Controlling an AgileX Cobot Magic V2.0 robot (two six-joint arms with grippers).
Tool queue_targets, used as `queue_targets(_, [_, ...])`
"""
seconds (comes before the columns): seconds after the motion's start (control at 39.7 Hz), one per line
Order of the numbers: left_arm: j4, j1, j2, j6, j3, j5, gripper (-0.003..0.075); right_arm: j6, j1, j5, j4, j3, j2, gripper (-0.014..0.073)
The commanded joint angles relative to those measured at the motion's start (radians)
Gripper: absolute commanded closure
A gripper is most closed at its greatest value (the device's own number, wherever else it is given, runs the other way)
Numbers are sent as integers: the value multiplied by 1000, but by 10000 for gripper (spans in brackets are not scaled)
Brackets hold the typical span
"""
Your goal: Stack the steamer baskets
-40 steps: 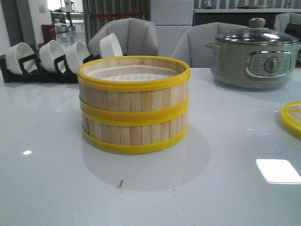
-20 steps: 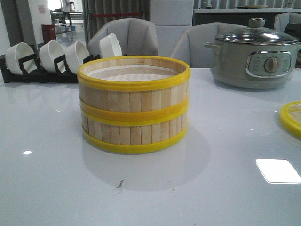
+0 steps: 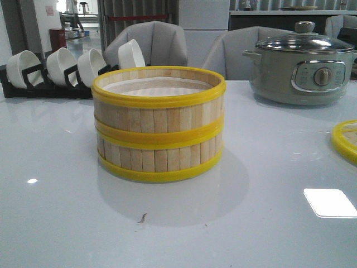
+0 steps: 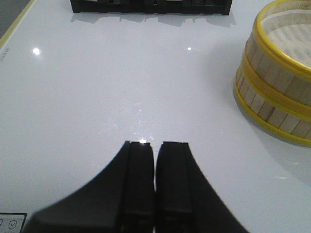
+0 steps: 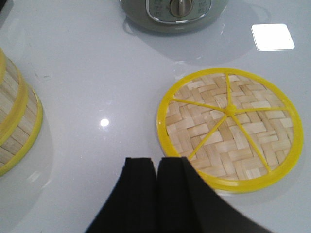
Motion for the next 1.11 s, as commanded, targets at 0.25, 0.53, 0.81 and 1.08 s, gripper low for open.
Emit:
queue_targets(0.25, [7, 2, 2, -11, -27, -87, 637, -2, -1, 44, -47, -54, 65, 510])
queue_targets(0.53, [7, 2, 2, -11, -27, -87, 637, -1, -62, 3, -94, -188, 334, 242])
queue_targets(0.81, [7, 2, 2, -11, -27, -87, 637, -1, -188, -6, -94, -350, 635, 242])
queue_targets(1.08, [7, 2, 2, -11, -27, -87, 637, -1, -211, 24, -94, -527, 858, 242])
